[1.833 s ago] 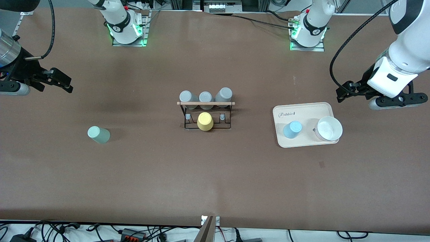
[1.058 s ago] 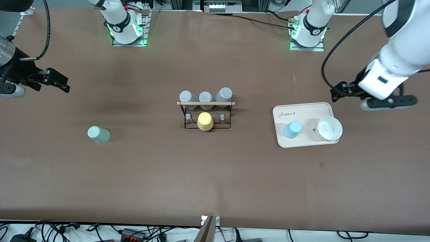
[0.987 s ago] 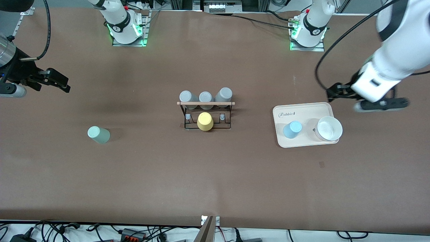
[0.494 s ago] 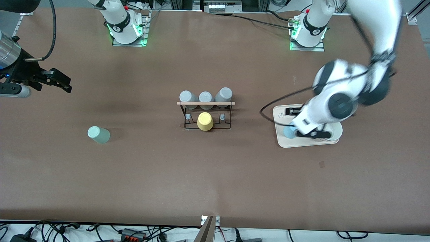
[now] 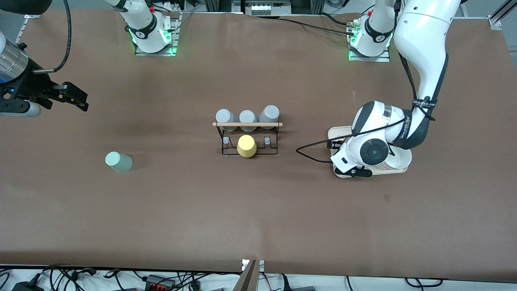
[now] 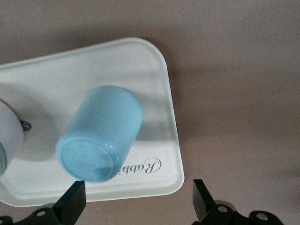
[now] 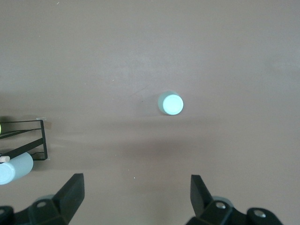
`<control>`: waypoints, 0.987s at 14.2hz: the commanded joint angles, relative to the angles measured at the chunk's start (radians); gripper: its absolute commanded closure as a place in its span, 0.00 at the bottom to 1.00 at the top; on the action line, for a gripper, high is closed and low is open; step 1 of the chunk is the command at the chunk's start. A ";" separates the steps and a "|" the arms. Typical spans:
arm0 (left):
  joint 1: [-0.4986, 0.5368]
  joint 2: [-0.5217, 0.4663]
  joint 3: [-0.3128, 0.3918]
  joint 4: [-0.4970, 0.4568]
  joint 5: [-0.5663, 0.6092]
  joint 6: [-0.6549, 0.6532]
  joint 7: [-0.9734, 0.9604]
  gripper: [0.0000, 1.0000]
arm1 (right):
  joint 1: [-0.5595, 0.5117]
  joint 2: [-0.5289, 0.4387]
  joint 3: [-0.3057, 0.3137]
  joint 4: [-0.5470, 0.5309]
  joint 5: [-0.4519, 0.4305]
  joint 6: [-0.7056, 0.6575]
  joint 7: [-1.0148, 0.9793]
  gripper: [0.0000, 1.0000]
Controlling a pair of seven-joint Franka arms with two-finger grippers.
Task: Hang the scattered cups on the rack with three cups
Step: 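Lower the left gripper over the light blue cup on the tray, then close the left gripper around the light blue cup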
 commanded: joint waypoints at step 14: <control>0.035 0.062 0.012 0.003 0.089 0.077 0.014 0.00 | 0.006 0.028 -0.001 0.026 -0.017 -0.022 0.007 0.00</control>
